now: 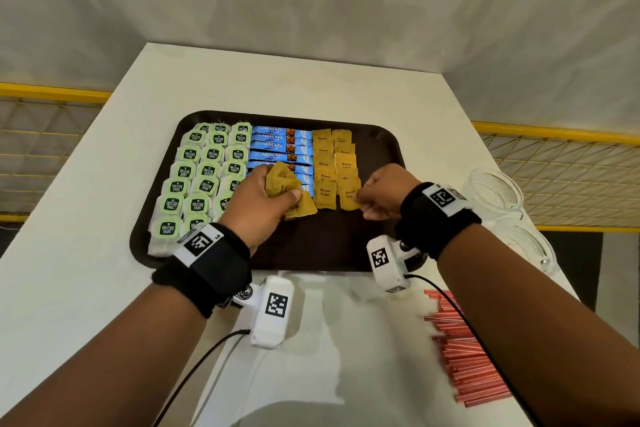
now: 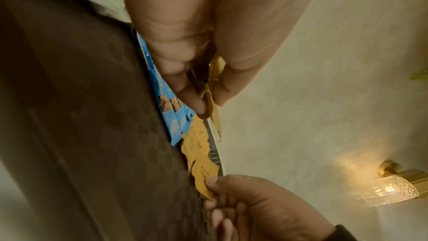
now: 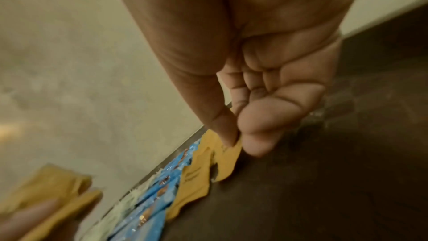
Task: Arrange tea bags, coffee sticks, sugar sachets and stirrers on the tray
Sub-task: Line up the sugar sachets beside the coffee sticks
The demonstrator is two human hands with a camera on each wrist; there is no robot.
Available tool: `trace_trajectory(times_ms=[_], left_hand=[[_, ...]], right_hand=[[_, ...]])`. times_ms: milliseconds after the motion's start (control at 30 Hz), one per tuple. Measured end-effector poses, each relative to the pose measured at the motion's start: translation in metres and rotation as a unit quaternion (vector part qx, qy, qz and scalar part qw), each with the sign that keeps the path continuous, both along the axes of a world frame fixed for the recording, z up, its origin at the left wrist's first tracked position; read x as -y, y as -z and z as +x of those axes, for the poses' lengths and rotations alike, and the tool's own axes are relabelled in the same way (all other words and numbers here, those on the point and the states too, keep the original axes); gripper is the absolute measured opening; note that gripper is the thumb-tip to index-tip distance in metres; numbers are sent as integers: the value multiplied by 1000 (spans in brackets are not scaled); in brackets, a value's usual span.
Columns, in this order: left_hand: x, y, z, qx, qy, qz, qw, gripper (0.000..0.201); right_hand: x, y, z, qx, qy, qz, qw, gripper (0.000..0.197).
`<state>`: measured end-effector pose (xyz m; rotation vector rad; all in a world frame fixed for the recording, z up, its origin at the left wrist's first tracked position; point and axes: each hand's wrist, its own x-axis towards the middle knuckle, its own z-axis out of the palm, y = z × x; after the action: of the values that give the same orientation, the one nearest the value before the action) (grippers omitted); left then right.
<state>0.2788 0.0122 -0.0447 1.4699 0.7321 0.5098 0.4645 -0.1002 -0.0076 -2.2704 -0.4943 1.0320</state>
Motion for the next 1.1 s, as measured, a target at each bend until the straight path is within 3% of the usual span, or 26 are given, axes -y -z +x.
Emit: trace_trajectory(times_ms=[167,300,367,433,533,633,867,933,1033,1100], left_hand=[[-2,1,-2,-2,-9,-18,1000,47],[0,-2,0,-1,-13,-51,999,26],[1,-5,1,6,-11,-74,997,21],[2,-5,2,14,0,-79,997,24],[3,-4,4,17,15,-65,998,26],[6,-7,5,26,33,-65,997,32],[3,-8,-1,18,15,-65,998,24],[3,-9,-2,11,22,-43,999,21],[6,-11,0,-4,47,-9,999,22],[8,-11,2,-10,55,-7,998,25]], right_hand=[[0,0,0,75,-57,-64,993,24],[-3,-7,-2,168,-125,-108,972,26],[-4,-11,-8,190,-140,-53,970,27],[-5,-15,-19,104,-149,38,983,27],[-11,-17,-35,-19,-162,105,981,20],[-14,-15,-40,-31,-156,137,978,17],[-6,-14,-40,-88,-112,175,974,11],[-3,-14,-42,-59,-149,146,976,11],[-4,-13,-43,73,-223,125,964,16],[-6,-12,-41,102,-234,127,959,13]])
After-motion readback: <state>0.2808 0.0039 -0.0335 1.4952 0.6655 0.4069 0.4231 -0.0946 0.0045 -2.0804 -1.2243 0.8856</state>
